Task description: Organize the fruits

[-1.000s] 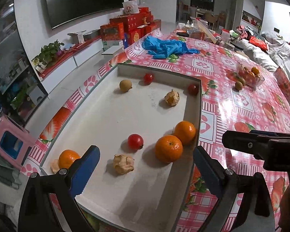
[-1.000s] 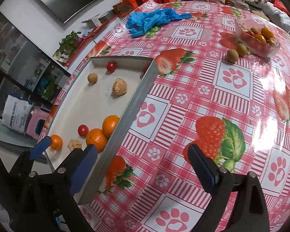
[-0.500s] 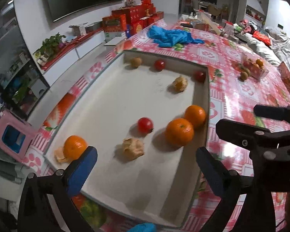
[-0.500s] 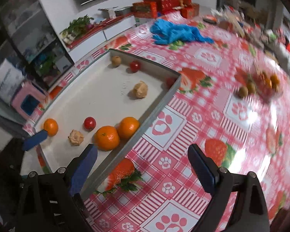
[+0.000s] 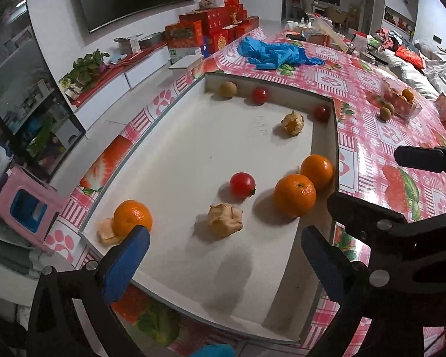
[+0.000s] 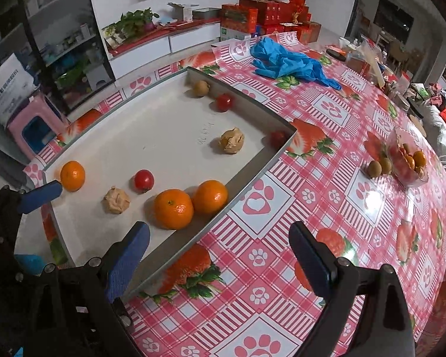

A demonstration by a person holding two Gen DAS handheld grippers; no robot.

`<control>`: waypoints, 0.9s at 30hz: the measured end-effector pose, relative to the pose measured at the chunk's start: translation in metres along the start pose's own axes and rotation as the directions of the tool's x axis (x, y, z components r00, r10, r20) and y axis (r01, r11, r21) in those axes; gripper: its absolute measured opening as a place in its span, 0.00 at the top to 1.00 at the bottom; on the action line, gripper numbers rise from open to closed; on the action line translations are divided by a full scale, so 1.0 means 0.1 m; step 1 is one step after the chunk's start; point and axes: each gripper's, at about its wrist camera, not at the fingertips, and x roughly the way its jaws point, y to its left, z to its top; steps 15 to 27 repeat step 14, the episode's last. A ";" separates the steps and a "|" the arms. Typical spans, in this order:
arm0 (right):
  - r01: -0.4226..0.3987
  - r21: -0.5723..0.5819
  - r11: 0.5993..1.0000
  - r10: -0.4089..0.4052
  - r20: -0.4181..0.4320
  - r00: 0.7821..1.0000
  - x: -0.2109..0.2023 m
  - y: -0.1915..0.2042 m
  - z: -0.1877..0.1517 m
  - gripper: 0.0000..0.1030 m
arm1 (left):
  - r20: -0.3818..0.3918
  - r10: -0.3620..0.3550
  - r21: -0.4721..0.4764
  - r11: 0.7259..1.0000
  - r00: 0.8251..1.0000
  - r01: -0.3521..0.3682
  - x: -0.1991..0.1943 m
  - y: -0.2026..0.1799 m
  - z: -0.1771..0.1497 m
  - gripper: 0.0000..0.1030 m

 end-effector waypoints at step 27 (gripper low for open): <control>0.000 -0.004 1.000 0.000 0.000 1.000 -0.01 0.02 0.00 0.07 | 0.016 0.004 0.019 1.000 1.000 -0.005 -0.03 -0.05 0.00 0.01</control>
